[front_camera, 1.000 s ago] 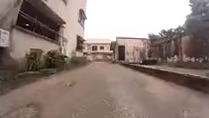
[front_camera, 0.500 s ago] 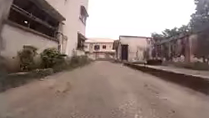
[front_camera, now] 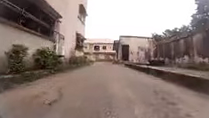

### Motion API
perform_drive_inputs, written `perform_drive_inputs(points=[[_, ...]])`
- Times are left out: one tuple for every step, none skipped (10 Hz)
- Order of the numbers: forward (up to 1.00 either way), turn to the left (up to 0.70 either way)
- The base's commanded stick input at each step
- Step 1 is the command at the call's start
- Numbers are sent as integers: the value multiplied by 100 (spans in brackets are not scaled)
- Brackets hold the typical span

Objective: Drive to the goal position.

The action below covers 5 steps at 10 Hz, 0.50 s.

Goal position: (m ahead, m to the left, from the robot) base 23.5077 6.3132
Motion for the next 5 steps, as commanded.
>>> perform_drive_inputs(points=[[100,0],[100,0],[100,0],[100,0],[100,0]])
